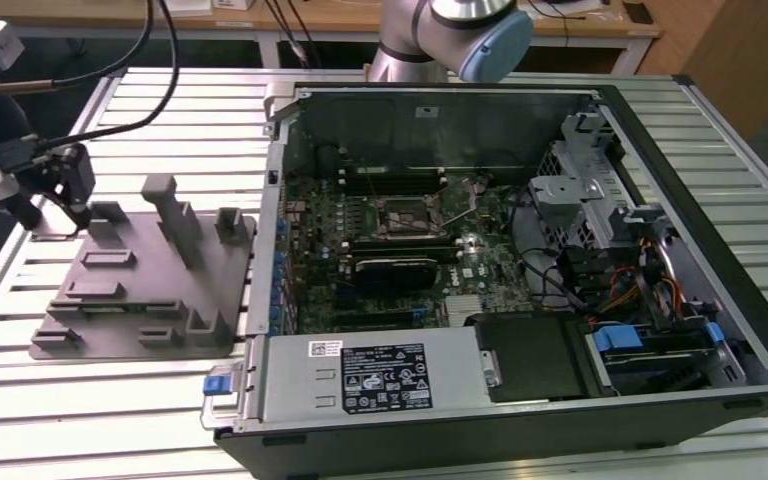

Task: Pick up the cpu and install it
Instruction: 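Pick up the cpu and move it towards the insertion slot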

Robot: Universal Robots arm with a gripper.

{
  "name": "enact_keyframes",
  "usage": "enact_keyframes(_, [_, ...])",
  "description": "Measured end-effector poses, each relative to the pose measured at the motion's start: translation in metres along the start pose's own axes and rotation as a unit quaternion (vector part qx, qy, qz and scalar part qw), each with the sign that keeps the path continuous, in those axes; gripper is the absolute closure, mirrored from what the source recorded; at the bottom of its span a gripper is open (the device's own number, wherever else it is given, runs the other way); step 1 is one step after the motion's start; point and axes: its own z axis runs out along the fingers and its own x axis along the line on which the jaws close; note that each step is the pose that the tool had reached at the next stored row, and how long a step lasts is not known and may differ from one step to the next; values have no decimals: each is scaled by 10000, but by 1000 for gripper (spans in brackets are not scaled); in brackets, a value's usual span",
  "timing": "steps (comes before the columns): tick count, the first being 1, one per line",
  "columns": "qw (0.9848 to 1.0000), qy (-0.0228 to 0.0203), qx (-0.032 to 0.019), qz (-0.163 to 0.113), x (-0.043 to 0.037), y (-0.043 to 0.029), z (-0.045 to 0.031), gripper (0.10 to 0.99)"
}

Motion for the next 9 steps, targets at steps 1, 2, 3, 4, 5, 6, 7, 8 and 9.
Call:
enact_keyframes(1, [10000, -1, 0, 0, -1, 1, -23, 545])
enact_keyframes(2, [10000, -2, 0, 0, -1, 2, -46, 545])
enact_keyframes(3, [10000, -3, 0, 0, -2, 4, -70, 545])
enact_keyframes(4, [10000, -4, 0, 0, -2, 5, -95, 545])
enact_keyframes(5, [10000, -5, 0, 0, -3, 6, -119, 545])
enact_keyframes(6, [10000, -6, 0, 0, -4, 8, -143, 545])
enact_keyframes(7, [10000, -7, 0, 0, -4, 9, -168, 545])
enact_keyframes(8, [10000, -8, 0, 0, -5, 11, -196, 545])
enact_keyframes(9, [10000, -9, 0, 0, -6, 12, -220, 545])
